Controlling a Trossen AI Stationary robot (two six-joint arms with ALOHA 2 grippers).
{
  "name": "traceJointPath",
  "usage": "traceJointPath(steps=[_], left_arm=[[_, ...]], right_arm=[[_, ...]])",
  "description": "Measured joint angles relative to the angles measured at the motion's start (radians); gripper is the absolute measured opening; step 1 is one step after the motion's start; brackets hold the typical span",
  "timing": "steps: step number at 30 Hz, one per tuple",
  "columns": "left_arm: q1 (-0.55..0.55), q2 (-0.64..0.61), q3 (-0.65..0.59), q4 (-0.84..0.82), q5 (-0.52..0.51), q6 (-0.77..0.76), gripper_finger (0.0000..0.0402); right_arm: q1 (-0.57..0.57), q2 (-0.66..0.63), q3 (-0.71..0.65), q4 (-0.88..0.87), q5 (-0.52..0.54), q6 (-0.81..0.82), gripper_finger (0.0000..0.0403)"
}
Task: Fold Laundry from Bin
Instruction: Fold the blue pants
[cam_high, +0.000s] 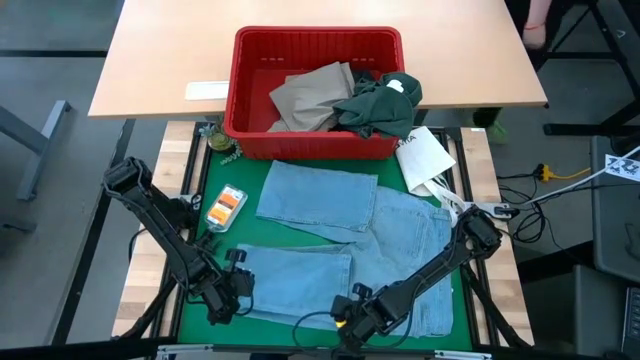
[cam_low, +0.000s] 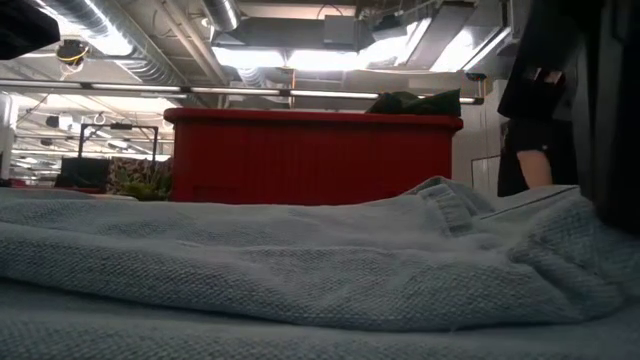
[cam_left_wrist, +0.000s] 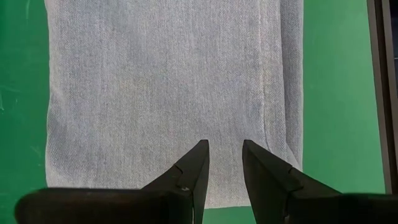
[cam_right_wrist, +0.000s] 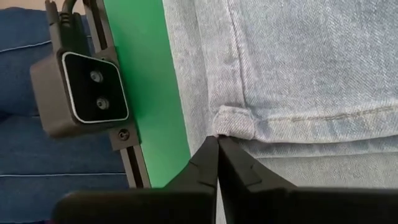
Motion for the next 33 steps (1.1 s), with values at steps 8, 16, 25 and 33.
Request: traceJointPath(steps=[8, 16, 25, 33], left_arm=[[0.0, 0.0, -0.001, 0.0, -0.009, 0.0, 0.0092], [0.0, 0.0, -0.001, 0.0, -0.009, 0.0, 0.0092], [0.0, 0.0, -0.002, -0.001, -0.009, 0.001, 0.0092], [0.0, 0.001, -0.003, -0.001, -0.009, 0.007, 0.0092]], right_arm=[[0.017, 0.0, 0.0, 0.0, -0.071, -0.019, 0.0001], [0.063, -0.001, 0.0, -0.003, -0.12, -0.023, 0.0001], [0.048, -0.001, 0.067, -0.041, 0.007, -0.118, 0.0001], [-0.015, -0.004, 0.168, -0.135, 0.254, -0.339, 0.0001]])
